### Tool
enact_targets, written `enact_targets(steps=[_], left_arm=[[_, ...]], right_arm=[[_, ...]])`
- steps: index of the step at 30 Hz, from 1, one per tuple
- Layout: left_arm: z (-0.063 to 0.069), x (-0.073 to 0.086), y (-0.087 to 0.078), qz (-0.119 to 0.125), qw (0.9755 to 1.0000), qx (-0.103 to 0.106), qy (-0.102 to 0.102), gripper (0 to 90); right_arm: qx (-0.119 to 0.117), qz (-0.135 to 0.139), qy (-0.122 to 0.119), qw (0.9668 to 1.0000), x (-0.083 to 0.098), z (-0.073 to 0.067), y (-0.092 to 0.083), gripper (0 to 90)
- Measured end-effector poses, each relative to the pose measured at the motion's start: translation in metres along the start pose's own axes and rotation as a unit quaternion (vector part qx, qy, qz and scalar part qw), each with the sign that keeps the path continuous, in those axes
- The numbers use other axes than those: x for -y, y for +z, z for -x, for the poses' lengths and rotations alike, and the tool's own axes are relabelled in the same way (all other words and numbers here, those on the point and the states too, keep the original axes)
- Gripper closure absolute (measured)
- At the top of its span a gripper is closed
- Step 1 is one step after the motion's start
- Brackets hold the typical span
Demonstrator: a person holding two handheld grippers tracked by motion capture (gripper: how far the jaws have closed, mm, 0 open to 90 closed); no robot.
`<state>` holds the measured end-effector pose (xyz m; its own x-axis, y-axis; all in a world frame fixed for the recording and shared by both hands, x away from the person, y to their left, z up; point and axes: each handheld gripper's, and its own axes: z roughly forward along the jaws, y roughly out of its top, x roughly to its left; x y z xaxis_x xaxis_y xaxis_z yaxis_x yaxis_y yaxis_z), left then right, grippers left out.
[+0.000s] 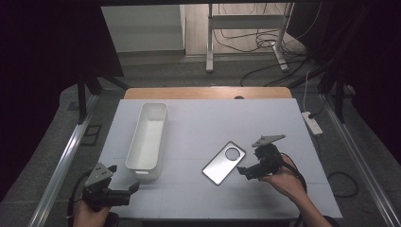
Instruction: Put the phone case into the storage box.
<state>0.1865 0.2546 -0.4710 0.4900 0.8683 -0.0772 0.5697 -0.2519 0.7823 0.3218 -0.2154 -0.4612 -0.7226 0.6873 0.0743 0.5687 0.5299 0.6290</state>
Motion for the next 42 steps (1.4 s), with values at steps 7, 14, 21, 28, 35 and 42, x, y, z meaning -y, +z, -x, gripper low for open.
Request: enact_targets(steps=[7, 14, 21, 28, 35, 42], left_arm=[[0.000, 0.000, 0.000, 0.000, 1.0000, 0.001, 0.001, 0.5], [0.000, 0.000, 0.000, 0.000, 1.0000, 0.000, 0.003, 0.6], [0.001, 0.000, 0.000, -0.001, 1.0000, 0.000, 0.003, 0.5], [0.001, 0.000, 0.000, -0.001, 1.0000, -0.001, 0.004, 0.5], [0.000, 0.000, 0.000, 0.000, 1.0000, -0.002, 0.002, 0.3], [0.000, 0.000, 0.000, 0.000, 1.0000, -0.001, 0.002, 0.3]], right_arm=[[-0.003, -0.008, -0.015, 0.9998, -0.004, -0.004, 0.011, 0.0], [-0.005, -0.021, -0.021, 0.9995, -0.009, -0.012, 0.020, 0.0], [-0.010, -0.032, -0.032, 0.9989, -0.014, -0.020, 0.032, 0.0], [-0.019, -0.034, -0.037, 0.9985, -0.020, -0.027, 0.041, 0.0], [-0.021, -0.039, -0.045, 0.9980, -0.025, -0.033, 0.049, 2.2], [-0.027, -0.051, -0.051, 0.9970, -0.024, -0.036, 0.054, 16.9]])
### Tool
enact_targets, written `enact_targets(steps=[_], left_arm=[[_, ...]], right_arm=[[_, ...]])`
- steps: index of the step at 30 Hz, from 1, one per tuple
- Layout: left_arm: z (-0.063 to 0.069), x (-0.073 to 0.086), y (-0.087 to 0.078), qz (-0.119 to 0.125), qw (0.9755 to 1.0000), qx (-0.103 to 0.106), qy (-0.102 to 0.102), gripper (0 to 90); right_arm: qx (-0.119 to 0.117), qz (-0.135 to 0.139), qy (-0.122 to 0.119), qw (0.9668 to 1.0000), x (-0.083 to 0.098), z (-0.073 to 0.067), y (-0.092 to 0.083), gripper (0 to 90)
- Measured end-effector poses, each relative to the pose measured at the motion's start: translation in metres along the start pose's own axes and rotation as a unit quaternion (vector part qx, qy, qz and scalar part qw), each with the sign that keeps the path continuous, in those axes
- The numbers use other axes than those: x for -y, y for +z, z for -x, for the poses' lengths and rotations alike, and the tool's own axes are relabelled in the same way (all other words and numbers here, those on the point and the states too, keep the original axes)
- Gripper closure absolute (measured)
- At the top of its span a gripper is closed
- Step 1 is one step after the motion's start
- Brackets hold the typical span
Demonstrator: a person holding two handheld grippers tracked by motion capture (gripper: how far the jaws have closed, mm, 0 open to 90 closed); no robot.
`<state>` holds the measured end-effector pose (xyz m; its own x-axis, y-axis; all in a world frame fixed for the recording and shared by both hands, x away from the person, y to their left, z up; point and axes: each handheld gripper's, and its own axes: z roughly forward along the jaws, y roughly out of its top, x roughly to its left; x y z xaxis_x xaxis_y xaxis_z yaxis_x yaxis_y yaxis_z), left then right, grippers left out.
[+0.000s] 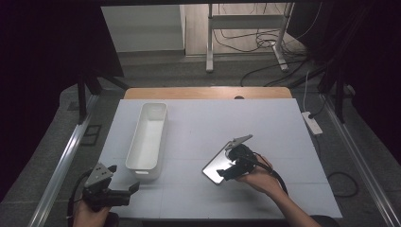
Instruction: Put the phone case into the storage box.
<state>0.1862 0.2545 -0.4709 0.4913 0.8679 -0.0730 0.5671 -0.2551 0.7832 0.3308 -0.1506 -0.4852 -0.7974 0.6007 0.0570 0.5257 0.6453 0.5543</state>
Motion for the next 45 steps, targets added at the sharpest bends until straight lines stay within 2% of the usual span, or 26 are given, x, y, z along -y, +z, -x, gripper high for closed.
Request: enact_targets(steps=[6, 7, 10, 13, 18, 25, 34, 45], left_arm=[[0.000, 0.000, 0.000, 0.000, 1.0000, 0.001, 0.000, 0.3], [0.000, 0.000, 0.000, 0.000, 1.0000, 0.001, 0.000, 0.3], [0.000, 0.000, 0.000, 0.000, 1.0000, 0.001, 0.000, 0.3], [0.000, 0.000, 0.000, -0.001, 1.0000, 0.002, 0.000, 0.4], [0.000, 0.000, 0.000, 0.000, 1.0000, 0.002, 0.000, 0.4], [0.000, 0.000, 0.001, -0.001, 1.0000, 0.002, 0.000, 0.4], [0.000, 0.000, 0.001, -0.001, 1.0000, 0.002, 0.001, 0.4], [0.000, 0.000, 0.001, -0.001, 1.0000, 0.001, 0.001, 0.4]], right_arm=[[-0.012, -0.007, -0.020, 0.9997, 0.002, -0.005, 0.004, 42.8], [-0.012, -0.009, -0.023, 0.9996, 0.003, -0.006, 0.004, 49.7], [-0.031, -0.022, -0.027, 0.9989, 0.004, -0.007, 0.007, 64.6], [-0.041, -0.027, -0.030, 0.9983, 0.004, -0.007, 0.009, 70.1], [-0.062, -0.032, -0.038, 0.9968, 0.006, -0.010, 0.011, 89.4], [-0.061, -0.035, -0.052, 0.9962, 0.008, -0.014, 0.015, 89.6], [-0.060, -0.045, -0.048, 0.9960, 0.010, -0.014, 0.017, 89.7], [-0.054, -0.059, -0.041, 0.9959, 0.018, -0.008, 0.010, 89.7]])
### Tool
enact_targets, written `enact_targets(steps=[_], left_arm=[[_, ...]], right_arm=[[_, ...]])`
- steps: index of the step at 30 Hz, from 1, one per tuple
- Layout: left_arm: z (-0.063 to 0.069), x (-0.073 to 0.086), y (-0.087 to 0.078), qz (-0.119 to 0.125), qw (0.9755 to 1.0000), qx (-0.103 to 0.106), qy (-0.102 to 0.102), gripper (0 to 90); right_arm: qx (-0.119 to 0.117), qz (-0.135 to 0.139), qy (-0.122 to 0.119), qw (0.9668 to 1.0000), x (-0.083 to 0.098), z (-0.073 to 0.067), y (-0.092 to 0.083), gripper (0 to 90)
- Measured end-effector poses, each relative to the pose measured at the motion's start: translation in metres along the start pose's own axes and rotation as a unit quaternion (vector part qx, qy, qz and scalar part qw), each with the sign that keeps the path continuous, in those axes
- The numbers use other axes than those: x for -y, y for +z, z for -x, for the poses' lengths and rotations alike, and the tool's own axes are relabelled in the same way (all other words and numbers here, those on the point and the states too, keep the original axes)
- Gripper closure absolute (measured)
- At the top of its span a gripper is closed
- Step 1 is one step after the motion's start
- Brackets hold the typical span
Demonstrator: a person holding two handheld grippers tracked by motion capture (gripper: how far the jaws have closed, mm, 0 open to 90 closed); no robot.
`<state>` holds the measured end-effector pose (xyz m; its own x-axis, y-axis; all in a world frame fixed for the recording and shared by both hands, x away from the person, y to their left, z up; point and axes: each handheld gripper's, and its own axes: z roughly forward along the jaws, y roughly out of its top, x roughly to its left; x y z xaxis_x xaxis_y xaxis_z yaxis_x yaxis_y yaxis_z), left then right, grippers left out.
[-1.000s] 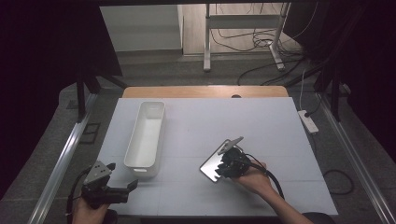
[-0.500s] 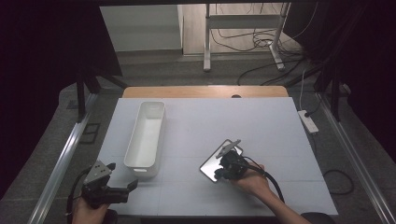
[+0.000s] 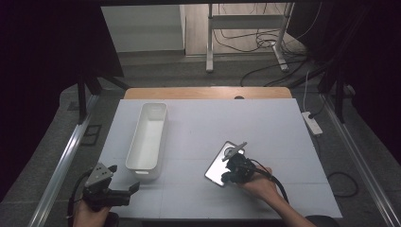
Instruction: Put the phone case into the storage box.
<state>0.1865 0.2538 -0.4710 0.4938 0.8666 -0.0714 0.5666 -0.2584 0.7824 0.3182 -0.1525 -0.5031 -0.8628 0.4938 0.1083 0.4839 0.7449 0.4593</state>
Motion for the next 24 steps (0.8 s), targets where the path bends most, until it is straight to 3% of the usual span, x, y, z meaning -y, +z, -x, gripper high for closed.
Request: enact_targets(steps=[24], left_arm=[[-0.001, 0.000, 0.000, 0.001, 1.0000, 0.001, -0.002, 0.4]], right_arm=[[0.033, -0.013, 0.053, 0.9980, 0.026, 0.033, -0.020, 89.7]])
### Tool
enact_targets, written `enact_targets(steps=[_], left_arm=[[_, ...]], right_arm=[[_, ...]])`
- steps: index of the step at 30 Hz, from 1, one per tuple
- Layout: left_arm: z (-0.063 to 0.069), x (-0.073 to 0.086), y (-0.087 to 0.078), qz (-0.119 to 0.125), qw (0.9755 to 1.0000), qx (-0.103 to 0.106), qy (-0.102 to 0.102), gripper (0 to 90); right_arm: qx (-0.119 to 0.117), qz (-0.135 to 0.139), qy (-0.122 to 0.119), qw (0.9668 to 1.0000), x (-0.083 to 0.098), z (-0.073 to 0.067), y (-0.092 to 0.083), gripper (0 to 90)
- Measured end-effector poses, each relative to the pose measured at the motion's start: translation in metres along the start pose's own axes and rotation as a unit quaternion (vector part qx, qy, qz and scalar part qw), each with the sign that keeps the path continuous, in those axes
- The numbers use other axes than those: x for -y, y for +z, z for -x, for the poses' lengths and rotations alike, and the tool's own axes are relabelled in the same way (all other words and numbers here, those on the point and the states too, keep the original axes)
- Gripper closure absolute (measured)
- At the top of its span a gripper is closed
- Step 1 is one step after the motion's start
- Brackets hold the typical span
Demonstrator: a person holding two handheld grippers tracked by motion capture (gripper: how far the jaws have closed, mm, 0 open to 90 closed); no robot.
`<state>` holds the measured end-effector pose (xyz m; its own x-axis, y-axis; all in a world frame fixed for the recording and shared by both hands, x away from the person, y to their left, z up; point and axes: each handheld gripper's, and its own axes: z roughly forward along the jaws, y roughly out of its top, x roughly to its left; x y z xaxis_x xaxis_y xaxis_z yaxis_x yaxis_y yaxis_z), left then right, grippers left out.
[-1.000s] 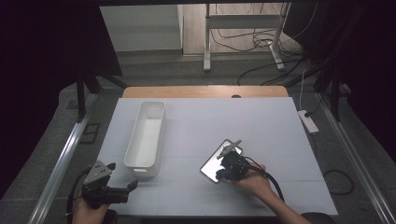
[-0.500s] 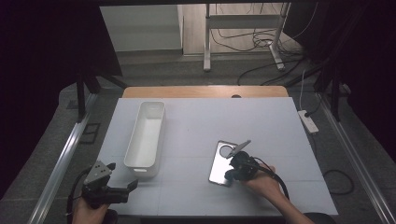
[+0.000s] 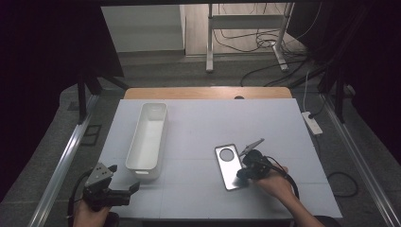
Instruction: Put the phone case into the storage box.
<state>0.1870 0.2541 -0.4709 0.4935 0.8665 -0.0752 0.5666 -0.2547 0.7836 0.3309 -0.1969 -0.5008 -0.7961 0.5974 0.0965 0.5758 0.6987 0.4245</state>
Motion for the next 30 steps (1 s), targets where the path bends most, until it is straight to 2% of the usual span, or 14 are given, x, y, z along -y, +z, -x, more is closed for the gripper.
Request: enact_targets(steps=[9, 16, 24, 26, 28, 30], left_arm=[[0.000, 0.000, 0.000, 0.000, 1.0000, 0.001, -0.001, 0.4], [0.000, 0.000, 0.000, 0.000, 1.0000, 0.002, -0.001, 0.5], [-0.001, 0.000, 0.000, 0.000, 1.0000, 0.004, -0.002, 0.5], [-0.001, 0.000, 0.000, 0.000, 1.0000, 0.004, -0.002, 0.5], [-0.001, 0.000, 0.000, 0.000, 1.0000, 0.004, -0.002, 0.5], [-0.001, 0.000, 0.001, 0.000, 1.0000, 0.004, -0.002, 0.5]], right_arm=[[0.008, 0.003, 0.012, 0.9999, 0.003, 0.013, -0.003, 89.7], [0.024, 0.007, 0.024, 0.9994, 0.004, 0.025, -0.006, 89.7], [0.014, 0.017, 0.033, 0.9992, 0.005, 0.027, -0.008, 89.5], [0.003, 0.041, 0.043, 0.9982, 0.004, 0.027, -0.013, 85.8], [0.001, 0.049, 0.043, 0.9979, 0.004, 0.026, -0.016, 83.0], [0.009, 0.053, 0.035, 0.9979, 0.003, 0.025, -0.019, 74.3]])
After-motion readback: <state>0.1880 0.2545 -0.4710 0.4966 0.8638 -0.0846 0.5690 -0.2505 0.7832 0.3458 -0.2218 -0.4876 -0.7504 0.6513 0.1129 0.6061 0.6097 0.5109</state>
